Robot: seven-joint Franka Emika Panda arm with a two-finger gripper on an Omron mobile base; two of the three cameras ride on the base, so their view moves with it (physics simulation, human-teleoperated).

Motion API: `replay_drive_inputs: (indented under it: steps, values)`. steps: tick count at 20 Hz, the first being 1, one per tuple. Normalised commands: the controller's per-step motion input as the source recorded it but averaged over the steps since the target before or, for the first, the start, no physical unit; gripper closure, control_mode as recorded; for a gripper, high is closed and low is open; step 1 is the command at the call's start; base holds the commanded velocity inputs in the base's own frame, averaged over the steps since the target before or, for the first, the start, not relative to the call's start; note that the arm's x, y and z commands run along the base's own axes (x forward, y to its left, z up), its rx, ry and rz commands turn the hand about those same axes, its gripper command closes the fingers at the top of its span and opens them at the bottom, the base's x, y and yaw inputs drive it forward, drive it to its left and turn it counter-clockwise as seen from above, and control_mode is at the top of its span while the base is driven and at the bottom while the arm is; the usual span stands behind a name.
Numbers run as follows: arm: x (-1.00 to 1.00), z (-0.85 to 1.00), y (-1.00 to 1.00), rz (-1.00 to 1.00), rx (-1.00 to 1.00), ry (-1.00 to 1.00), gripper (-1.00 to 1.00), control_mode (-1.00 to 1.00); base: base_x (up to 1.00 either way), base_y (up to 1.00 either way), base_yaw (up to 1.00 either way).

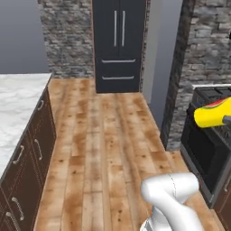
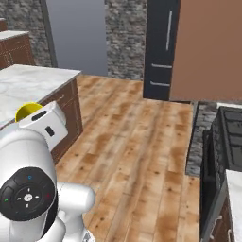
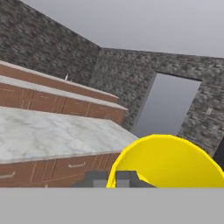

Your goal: Open the cabinet directly in front. Then move the liquor and the cup to the dining counter with the candle on it.

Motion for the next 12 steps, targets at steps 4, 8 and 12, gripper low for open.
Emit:
replay_drive_inputs:
  steps: [4, 8, 12]
  values:
    - [0.0, 0.0, 0.0, 0.0, 0.0, 0.0, 1.0, 1.0, 0.0, 0.0, 0.39]
    - [0.0, 0.0, 0.0, 0.0, 0.0, 0.0, 1.0, 1.0, 0.0, 0.0, 0.38]
    - [0.0, 0.0, 0.0, 0.0, 0.0, 0.0, 1.0, 1.0, 0.0, 0.0, 0.38]
